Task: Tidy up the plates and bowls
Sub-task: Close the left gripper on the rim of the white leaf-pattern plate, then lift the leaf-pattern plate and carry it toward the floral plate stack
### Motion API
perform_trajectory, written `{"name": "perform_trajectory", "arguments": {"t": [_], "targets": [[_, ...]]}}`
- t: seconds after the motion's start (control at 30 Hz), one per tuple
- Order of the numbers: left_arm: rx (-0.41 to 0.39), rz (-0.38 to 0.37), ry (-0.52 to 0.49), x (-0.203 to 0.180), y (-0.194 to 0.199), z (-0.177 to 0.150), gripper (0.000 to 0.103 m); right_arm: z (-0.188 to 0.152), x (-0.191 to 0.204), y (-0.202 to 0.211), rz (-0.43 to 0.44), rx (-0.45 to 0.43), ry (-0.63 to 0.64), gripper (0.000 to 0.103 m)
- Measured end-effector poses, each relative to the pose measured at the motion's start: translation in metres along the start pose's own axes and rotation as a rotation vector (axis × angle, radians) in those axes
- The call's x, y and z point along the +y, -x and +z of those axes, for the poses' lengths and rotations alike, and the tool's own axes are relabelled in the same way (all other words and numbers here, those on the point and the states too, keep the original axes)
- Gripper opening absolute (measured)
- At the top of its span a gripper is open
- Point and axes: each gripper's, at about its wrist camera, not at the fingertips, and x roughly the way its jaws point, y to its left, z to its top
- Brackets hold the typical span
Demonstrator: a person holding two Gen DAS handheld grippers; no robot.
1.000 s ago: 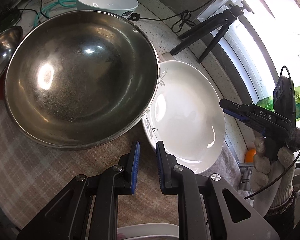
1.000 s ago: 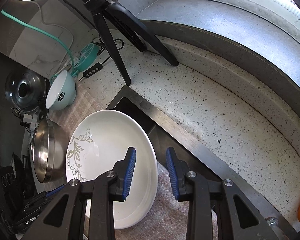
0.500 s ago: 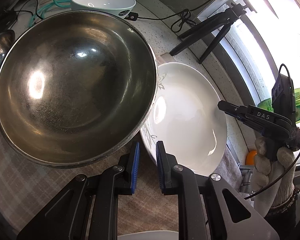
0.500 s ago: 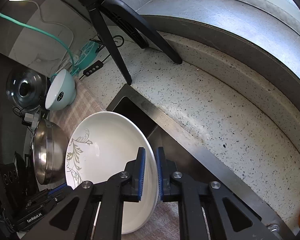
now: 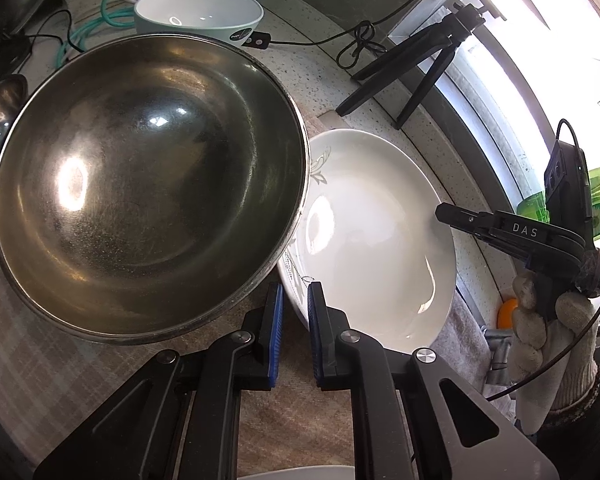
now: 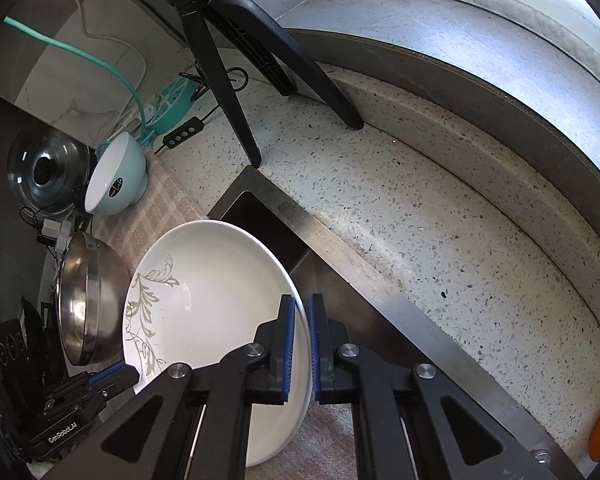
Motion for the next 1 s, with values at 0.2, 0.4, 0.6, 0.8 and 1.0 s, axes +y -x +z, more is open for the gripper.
{"name": "perform_trajectory", "arguments": {"t": [0.2, 0.4, 0.6, 0.8, 1.0], "targets": [[-0.004, -0.003, 0.003, 0.002, 0.000, 0.000, 0.008, 0.001, 0.004, 0.000, -0.024, 0.000, 0.017, 0.007], [-0.006, 0.005, -0.014, 0.000, 0.001, 0.000, 0.008, 0.000, 0.004, 0.000, -0.028, -0.001, 0.016, 0.007], [-0.005, 0.007, -0.024, -0.001, 0.003, 0.000, 0.008, -0.004, 0.002, 0.002, -0.023, 0.002, 0.001, 0.007], [0.007, 0.002, -0.043, -0.002, 0.001, -0.004, 0.008, -0.009, -0.001, 0.007, -0.016, 0.001, -0.021, 0.007], [0.012, -0.007, -0.047, -0.002, 0.003, -0.005, 0.008, -0.016, 0.000, 0.012, -0.023, -0.001, -0.026, 0.007]]}}
